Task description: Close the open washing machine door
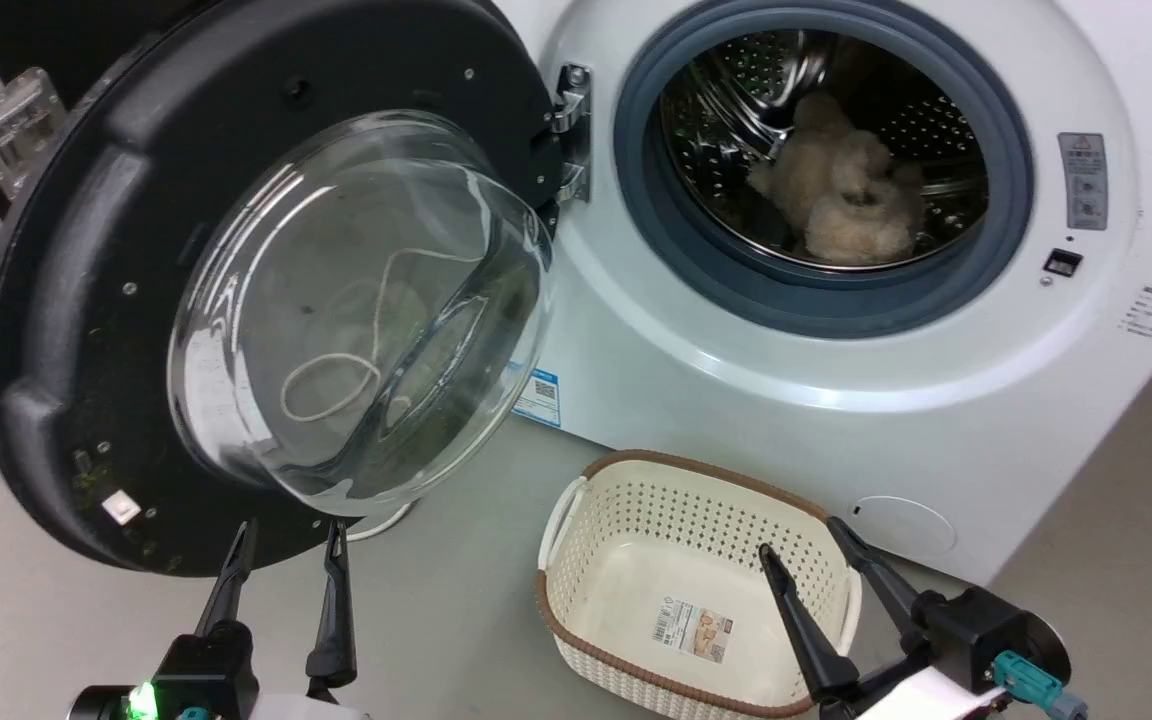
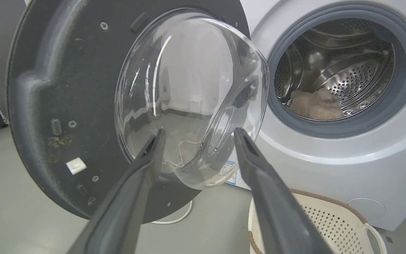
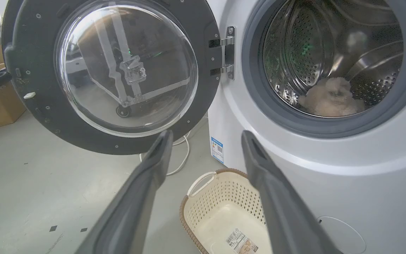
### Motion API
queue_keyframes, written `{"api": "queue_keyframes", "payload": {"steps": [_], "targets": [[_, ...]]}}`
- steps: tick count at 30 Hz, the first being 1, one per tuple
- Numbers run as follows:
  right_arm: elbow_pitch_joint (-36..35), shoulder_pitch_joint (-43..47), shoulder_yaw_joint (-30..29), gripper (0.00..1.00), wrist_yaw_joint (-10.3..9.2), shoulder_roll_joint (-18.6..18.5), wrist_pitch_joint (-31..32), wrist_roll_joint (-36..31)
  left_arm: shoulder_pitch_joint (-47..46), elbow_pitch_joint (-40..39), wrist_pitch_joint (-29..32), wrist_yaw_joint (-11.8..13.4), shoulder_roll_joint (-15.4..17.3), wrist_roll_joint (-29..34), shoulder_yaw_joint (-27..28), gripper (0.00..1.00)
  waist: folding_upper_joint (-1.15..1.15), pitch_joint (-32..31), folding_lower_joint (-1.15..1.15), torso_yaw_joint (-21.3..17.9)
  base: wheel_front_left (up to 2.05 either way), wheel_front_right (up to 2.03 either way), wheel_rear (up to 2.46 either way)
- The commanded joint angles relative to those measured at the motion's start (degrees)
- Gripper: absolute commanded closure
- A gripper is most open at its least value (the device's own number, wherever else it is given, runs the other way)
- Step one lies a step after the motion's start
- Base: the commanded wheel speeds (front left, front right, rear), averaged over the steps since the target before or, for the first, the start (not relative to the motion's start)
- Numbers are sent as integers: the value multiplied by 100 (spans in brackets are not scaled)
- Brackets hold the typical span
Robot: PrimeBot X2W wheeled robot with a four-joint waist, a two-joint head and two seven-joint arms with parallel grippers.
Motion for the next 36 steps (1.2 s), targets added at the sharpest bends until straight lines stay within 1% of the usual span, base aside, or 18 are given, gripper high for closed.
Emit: {"api": "queue_keyframes", "payload": {"steps": [1, 14, 15, 16, 17, 18, 19, 22, 23, 24, 26, 30, 31, 33, 36], "targets": [[27, -110, 52, 0, 3, -44, -58, 53, 76, -35, -64, 4, 0, -29, 10, 0, 0, -4, 0, 34, 0, 0, 0], [181, -99, 353, 0, 4, -104, -262, 282, 171, -60, -268, -24, -5, -55, 22, 0, 0, -23, 0, 430, 0, 0, 0], [187, -96, 366, 0, 4, -107, -274, 294, 176, -54, -280, -36, -5, -62, 20, 33, 0, -23, 0, 454, 0, 0, 0], [192, -93, 379, 0, 4, -110, -285, 306, 182, -48, -292, -47, -5, -66, 15, 58, 0, -23, 0, 477, 0, 0, 0], [198, -87, 391, 0, 4, -112, -297, 317, 190, -47, -304, -55, -5, -67, 1, 100, 0, -24, 0, 501, 0, 0, 0], [203, -80, 402, 0, 4, -115, -309, 328, 198, -50, -316, -62, -6, -69, -8, 100, 0, -23, 0, 526, 0, 0, 0], [210, -41, 415, 0, 4, -122, -345, 357, 173, -122, -352, -55, -6, -130, 54, 100, 0, -18, 0, 603, 0, 0, 0], [207, 33, 397, 0, 4, -129, -381, 367, 82, -286, -388, -53, -5, -278, 241, 100, 0, 3, 0, 673, 0, 0, 0], [182, 125, 343, 0, 4, -144, -417, 354, -118, -471, -424, -214, 29, -537, 518, 100, 0, 47, 0, 722, 0, 0, 0], [168, 165, 311, 0, 4, -147, -429, 343, -212, -521, -436, -285, 74, -629, 637, 100, 0, 64, 0, 736, 0, 0, 0], [136, 241, 266, 0, 4, -154, -453, 316, -412, -572, -460, -392, 225, -761, 893, 100, 0, 110, 0, 740, 0, 0, 0], [90, 233, 323, 0, 5, -247, -501, 308, -895, -523, -508, -518, 655, -1060, 1482, 100, 0, 301, 0, 595, 0, 0, 0], [67, 167, 323, 0, 5, -308, -502, 323, -1354, -125, -427, -617, 950, -1692, 1918, 100, 0, 410, 0, 423, 0, 0, 0], [47, 117, 323, 0, 5, -337, -502, 337, -1677, 229, -110, -682, 1137, -2303, 2143, 100, 0, 499, 0, 321, 0, 0, 0], [24, 33, 357, 0, 5, -390, -502, 347, -2181, 824, 538, -733, 1388, -3338, 2494, 100, 0, 633, 0, 173, 0, 0, 0]]}}
